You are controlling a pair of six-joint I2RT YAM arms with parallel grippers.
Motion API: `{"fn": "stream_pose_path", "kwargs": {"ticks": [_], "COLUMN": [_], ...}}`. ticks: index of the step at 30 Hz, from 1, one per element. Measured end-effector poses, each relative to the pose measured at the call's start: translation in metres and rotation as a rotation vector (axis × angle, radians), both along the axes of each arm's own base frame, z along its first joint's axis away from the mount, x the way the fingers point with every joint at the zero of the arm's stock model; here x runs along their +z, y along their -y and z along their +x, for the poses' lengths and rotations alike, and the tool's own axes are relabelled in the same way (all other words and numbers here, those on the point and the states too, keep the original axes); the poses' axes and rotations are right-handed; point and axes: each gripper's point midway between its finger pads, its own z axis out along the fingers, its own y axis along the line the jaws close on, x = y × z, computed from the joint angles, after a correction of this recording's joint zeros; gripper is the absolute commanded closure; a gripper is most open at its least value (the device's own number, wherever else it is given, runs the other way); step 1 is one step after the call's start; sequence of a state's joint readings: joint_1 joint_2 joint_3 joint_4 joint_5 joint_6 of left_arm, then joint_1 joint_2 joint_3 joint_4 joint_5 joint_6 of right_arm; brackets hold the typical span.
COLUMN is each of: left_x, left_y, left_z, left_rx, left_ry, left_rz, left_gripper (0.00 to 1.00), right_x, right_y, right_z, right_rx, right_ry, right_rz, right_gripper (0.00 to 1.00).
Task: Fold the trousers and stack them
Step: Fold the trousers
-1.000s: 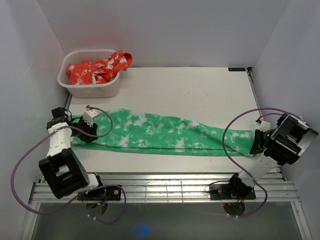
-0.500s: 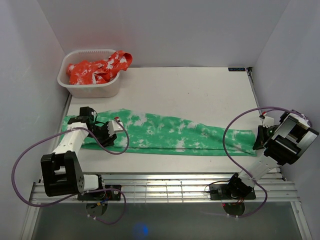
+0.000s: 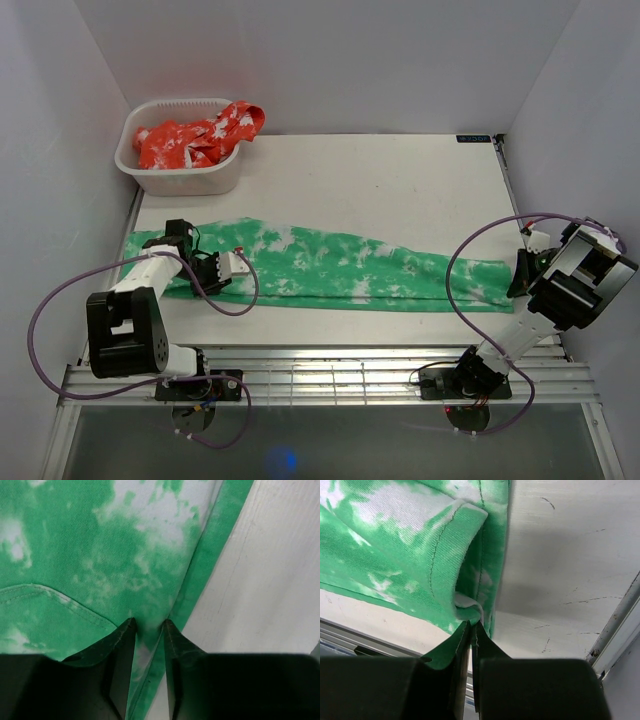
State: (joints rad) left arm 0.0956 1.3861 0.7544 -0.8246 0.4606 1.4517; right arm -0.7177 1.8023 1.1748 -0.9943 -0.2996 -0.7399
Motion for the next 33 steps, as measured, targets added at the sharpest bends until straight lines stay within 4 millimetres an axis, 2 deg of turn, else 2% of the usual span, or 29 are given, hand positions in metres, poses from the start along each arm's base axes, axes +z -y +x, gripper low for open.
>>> {"fn": "stream_pose_path", "kwargs": {"ticks": [1,2,4,6,11,18,22,25,29,33], "left_x": [0.0,0.0,0.0,0.001,0.009,0.056,0.07,0.061,0.033,-0.001], "left_y": [-0.001,-0.001,-0.002,-0.002,-0.002,0.0,-0.003,-0.003,-0.002,-0.005], "left_z": [0.001,0.002,0.004,0.005,0.01,0.021,0.012,0.001,-0.02,-0.038], "left_rx": [0.0,-0.001,0.001,0.0,-0.001,-0.01,-0.019,-0.036,-0.049,-0.036], "left_ry": [0.003,0.009,0.017,0.021,0.047,0.15,0.177,0.15,0.069,-0.029], "left_rz": [0.005,0.007,0.01,0.011,0.013,-0.009,-0.014,-0.013,-0.015,-0.004], "left_gripper": [0.7,0.79,0.91,1.0,1.0,1.0,1.0,1.0,1.0,0.87], "right_x": [0.0,0.001,0.001,0.002,0.013,0.045,0.047,0.038,0.017,0.001], "right_y": [0.0,0.0,0.0,0.001,0.005,0.014,0.014,0.013,0.012,0.014], "right_z": [0.001,0.001,0.001,0.002,0.011,0.028,0.024,0.017,0.006,0.007], "right_rx": [0.0,0.0,-0.001,-0.001,-0.003,0.021,0.041,0.057,0.064,0.06], "right_ry": [0.002,0.004,0.004,0.004,0.02,0.059,0.05,0.042,0.007,-0.01], "right_rz": [0.0,0.0,0.0,0.001,0.007,-0.014,-0.023,-0.033,-0.042,-0.037], "right_gripper": [0.92,0.92,0.92,0.92,0.92,0.92,0.92,0.92,0.92,0.92]}}
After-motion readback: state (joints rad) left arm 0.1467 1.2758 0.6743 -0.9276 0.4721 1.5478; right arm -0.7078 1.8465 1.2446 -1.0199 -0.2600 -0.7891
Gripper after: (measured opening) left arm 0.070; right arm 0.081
